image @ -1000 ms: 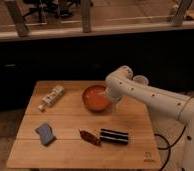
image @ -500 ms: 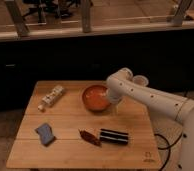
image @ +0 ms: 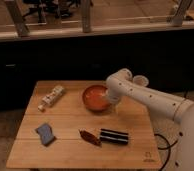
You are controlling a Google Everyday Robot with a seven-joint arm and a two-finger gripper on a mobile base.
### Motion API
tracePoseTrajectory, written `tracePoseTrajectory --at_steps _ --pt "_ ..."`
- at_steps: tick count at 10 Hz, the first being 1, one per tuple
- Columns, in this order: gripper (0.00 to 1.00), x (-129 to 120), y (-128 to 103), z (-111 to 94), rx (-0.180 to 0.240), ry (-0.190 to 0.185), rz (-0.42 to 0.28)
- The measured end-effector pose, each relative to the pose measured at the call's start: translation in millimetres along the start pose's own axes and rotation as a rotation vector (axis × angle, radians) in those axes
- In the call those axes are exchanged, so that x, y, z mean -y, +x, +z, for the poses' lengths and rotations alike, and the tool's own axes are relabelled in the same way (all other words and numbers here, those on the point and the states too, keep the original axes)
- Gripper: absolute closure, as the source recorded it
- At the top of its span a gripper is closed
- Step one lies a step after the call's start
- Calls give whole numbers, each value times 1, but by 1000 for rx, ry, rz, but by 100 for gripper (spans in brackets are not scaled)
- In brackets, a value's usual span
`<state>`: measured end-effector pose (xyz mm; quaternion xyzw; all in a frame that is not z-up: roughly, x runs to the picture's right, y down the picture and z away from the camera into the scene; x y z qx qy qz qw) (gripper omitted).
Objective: Drag the ceramic bowl in a circle
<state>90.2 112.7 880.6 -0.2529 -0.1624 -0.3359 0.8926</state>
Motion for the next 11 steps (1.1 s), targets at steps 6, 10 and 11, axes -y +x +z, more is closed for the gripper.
tracePoseTrajectory --at_steps 6,10,11 --pt "20 0 0 15 26 -10 -13" --pt "20 -1 -1 23 40 -16 -17" --pt "20 0 -1 25 43 -18 -18"
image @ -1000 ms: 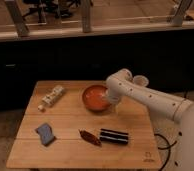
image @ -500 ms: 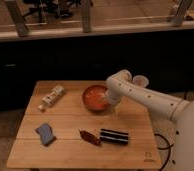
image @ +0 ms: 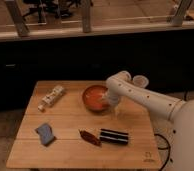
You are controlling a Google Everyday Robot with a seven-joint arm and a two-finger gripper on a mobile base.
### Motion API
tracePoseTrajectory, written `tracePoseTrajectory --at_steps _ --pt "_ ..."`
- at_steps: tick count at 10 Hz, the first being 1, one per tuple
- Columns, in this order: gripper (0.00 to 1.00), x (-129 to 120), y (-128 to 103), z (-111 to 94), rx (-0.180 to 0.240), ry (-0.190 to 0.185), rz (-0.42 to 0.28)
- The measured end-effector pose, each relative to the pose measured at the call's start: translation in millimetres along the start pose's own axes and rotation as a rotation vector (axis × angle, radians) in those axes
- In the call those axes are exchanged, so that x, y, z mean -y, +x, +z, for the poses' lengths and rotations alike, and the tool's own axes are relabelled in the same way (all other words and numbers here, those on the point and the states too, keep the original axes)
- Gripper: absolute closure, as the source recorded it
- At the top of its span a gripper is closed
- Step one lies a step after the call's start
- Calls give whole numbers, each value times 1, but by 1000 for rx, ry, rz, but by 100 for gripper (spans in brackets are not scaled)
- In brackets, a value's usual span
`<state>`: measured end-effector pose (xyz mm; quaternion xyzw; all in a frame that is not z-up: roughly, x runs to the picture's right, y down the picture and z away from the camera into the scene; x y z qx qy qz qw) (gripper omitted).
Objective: Drag the ceramic bowl in a circle
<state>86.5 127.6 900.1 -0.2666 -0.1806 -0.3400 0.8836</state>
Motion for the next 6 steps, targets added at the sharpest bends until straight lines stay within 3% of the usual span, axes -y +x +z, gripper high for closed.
tracePoseTrajectory --at_steps 3,6 --pt "24 2 -2 5 9 -4 -4" --pt "53 2 -1 9 8 -9 3"
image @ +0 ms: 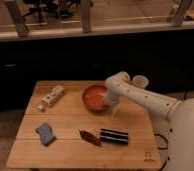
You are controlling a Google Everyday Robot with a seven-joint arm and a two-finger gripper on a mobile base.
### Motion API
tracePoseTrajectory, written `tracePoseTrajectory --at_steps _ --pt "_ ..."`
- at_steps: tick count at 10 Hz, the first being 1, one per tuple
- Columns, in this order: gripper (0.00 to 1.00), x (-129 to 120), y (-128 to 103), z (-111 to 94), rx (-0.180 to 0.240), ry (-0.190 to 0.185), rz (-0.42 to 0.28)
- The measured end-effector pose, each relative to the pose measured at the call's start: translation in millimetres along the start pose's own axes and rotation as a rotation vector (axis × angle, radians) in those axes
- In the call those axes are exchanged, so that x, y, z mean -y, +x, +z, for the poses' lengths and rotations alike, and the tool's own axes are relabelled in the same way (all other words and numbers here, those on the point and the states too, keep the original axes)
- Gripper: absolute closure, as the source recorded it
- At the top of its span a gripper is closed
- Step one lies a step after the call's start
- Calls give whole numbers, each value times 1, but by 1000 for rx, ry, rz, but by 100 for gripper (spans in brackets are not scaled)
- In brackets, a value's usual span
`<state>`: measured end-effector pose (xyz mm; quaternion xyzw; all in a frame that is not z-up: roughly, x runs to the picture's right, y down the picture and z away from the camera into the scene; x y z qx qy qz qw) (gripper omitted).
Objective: Drag the ceramic bowl in a circle
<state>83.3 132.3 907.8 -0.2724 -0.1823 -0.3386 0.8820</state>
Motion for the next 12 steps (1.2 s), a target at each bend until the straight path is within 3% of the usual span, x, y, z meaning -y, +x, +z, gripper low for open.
tracePoseTrajectory --at_steps 4,7,12 --pt "94 3 1 0 -2 -6 0" --pt "98 -9 10 -10 -4 -15 -1" --pt "98 -37 5 -16 0 -42 -17"
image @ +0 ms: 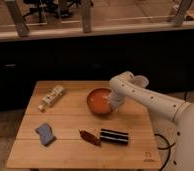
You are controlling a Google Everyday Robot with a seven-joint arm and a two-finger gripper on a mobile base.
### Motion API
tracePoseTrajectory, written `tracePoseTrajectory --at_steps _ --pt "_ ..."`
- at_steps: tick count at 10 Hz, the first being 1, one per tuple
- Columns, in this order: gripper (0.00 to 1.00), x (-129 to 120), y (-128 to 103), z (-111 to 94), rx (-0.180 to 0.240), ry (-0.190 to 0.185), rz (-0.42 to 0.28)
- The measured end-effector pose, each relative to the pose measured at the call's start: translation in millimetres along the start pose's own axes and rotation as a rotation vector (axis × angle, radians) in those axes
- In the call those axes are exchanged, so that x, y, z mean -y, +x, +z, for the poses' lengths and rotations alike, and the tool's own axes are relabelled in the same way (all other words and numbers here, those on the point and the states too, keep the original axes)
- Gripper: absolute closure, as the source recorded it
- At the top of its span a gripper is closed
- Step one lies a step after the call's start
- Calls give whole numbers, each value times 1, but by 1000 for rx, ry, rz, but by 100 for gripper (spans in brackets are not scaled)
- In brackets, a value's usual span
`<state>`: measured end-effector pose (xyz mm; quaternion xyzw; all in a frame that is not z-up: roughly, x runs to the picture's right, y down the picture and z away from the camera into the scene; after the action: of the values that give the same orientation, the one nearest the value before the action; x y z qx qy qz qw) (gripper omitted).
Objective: Drag the ceramic bowl in a circle
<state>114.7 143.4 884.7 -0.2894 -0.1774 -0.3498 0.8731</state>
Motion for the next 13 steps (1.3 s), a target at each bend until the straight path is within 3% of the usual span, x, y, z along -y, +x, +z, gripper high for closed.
tracePoseTrajectory --at_steps 4,7,10,13 --pt "98 8 -36 2 -5 -22 -82" --pt "98 10 -47 2 -18 -29 -121" --pt "98 39 -73 0 -30 -32 -181" --pt "98 52 -82 -5 -45 -42 -210"
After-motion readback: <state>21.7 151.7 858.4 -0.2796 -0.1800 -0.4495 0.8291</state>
